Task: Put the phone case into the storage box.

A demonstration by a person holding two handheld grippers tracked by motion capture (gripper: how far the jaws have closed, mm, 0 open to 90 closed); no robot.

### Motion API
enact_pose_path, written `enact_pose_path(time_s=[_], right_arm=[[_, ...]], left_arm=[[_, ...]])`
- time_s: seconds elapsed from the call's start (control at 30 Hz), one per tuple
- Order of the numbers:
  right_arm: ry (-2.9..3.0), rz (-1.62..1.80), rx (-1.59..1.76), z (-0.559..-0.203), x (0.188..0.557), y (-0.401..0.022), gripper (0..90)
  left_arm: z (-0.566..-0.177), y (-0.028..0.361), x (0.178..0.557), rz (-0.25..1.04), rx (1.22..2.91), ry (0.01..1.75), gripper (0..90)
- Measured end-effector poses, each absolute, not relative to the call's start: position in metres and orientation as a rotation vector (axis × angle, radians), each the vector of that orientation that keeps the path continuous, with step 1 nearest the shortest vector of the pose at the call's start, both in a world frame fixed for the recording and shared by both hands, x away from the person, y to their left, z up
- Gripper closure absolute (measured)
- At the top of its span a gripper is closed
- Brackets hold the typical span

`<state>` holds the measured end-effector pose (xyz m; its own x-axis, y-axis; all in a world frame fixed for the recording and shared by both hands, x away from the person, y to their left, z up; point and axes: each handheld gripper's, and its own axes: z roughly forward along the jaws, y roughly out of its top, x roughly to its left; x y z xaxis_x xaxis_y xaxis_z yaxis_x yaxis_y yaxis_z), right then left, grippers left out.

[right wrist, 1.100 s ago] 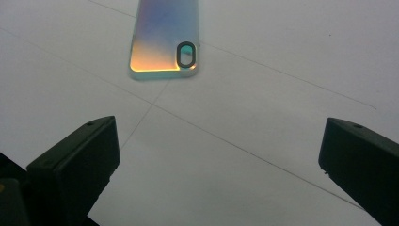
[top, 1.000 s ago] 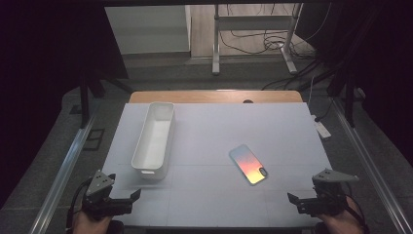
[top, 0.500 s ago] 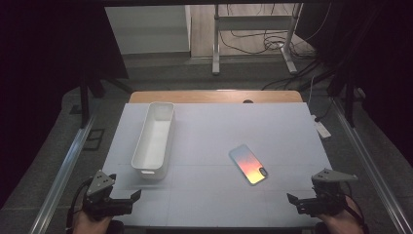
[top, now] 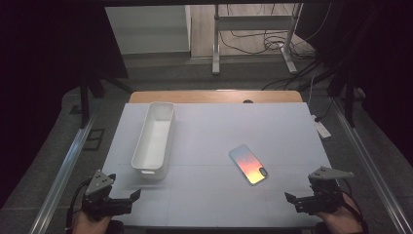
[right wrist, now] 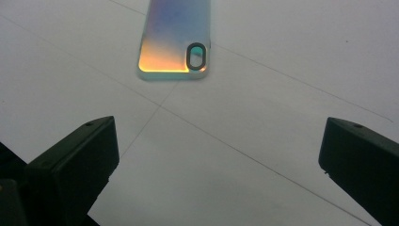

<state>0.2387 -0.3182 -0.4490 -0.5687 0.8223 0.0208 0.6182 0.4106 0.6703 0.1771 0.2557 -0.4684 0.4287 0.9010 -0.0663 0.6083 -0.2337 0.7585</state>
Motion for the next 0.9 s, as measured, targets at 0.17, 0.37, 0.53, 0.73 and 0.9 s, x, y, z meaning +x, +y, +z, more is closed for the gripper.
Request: enact_pose_path(time_s=[0.17,0.37,0.53,0.73,0.9], right_arm=[[2.382,0.951,1.237,-0.449,0.243,-0.316,0.0],[2.405,0.945,1.229,-0.449,0.249,-0.313,0.0],[2.41,0.935,1.226,-0.448,0.255,-0.31,0.0],[2.41,0.937,1.225,-0.448,0.26,-0.308,0.0],[2.424,0.944,1.216,-0.447,0.266,-0.306,0.0]], left_arm=[[-0.468,0.255,0.177,0.513,1.958,1.272,1.0],[-0.468,0.254,0.177,0.514,1.962,1.268,1.0],[-0.468,0.254,0.177,0.517,1.967,1.267,1.1],[-0.468,0.254,0.177,0.519,1.969,1.267,1.1],[-0.468,0.254,0.177,0.518,1.969,1.267,1.1]])
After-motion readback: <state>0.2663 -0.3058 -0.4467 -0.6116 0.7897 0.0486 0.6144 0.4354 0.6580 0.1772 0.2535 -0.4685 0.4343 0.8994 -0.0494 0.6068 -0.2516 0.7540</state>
